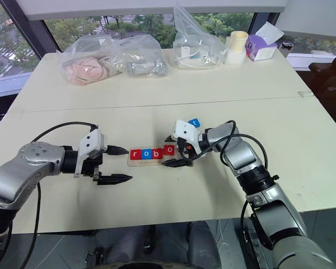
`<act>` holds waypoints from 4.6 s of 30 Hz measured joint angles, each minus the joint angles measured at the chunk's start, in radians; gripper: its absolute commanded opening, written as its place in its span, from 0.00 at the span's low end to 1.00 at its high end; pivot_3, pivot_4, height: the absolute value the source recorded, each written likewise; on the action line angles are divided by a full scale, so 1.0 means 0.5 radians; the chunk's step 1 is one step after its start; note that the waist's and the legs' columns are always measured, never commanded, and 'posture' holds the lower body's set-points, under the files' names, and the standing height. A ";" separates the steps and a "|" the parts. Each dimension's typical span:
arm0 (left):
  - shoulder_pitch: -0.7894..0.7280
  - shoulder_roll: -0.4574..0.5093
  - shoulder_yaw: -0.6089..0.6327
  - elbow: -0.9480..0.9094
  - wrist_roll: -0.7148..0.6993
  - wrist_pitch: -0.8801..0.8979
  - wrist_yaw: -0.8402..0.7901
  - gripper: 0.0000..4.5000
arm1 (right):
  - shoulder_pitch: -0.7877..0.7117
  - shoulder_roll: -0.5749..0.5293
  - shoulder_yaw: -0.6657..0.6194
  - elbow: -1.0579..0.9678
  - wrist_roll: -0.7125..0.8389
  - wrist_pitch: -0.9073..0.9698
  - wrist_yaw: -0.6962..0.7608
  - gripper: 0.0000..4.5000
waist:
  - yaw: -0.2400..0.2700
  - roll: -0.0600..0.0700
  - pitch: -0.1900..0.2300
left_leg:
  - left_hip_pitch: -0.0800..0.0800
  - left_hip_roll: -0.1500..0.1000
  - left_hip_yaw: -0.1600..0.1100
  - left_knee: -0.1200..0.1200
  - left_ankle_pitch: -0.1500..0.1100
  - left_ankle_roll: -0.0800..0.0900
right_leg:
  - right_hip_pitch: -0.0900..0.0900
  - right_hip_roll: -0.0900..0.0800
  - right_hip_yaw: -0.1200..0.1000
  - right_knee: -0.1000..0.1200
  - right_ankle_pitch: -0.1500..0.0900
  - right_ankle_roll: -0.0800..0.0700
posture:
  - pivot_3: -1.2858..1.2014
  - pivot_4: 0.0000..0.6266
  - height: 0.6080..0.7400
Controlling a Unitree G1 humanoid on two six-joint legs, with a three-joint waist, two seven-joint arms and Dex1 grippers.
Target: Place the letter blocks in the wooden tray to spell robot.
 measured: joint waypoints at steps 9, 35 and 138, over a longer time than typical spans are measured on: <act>0.026 -0.007 0.000 -0.001 -0.001 0.001 0.020 1.00 | 0.001 0.000 0.035 0.128 -0.019 -0.008 0.015 0.98 | -0.001 0.000 0.000 | 0.000 0.000 0.001 0.000 0.000 0.000 | 0.000 0.000 0.001 0.000 0.000 0.000 | 0.52 0.24 1.00; -0.080 -0.011 0.011 -0.008 -0.033 0.098 0.050 1.00 | 0.095 0.028 -0.262 -0.350 0.178 0.348 -0.308 0.98 | 0.003 0.000 0.000 | 0.000 0.001 0.001 -0.001 0.000 0.000 | -0.001 0.000 0.001 0.000 0.001 0.000 | 0.52 0.24 1.00; -0.014 0.204 0.140 -0.182 -0.247 0.152 -0.199 1.00 | 0.200 -0.597 -0.479 0.911 0.014 -1.011 0.399 0.26 | -0.003 -0.004 0.003 | -0.001 0.015 0.019 0.001 -0.002 0.003 | -0.007 0.004 0.010 -0.003 0.003 -0.005 | 0.52 0.24 1.00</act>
